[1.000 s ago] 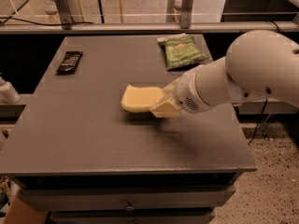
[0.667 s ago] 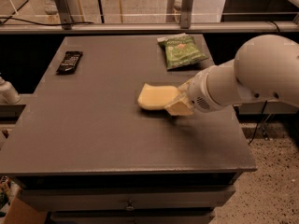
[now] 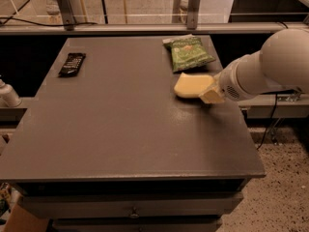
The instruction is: Move sponge near green jalapeno chip bag
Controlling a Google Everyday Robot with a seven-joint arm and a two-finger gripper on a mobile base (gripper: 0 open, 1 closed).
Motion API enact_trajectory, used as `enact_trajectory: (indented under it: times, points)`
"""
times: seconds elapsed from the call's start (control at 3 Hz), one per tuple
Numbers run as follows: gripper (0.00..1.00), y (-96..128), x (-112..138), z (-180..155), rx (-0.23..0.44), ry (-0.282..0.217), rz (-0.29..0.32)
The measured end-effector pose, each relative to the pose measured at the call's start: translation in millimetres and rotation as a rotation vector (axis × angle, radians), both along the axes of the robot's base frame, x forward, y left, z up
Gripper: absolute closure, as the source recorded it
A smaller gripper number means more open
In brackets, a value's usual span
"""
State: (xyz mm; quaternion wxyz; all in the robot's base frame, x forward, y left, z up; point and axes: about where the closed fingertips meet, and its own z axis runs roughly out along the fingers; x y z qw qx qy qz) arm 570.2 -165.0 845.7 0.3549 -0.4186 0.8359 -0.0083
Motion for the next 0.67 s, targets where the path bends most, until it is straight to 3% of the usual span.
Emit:
enact_trajectory:
  times: [0.33, 0.67]
  points:
    - [1.00, -32, 24, -4, -0.018, 0.003, -0.072]
    - [1.00, -48, 45, -13, -0.023, 0.019, -0.112]
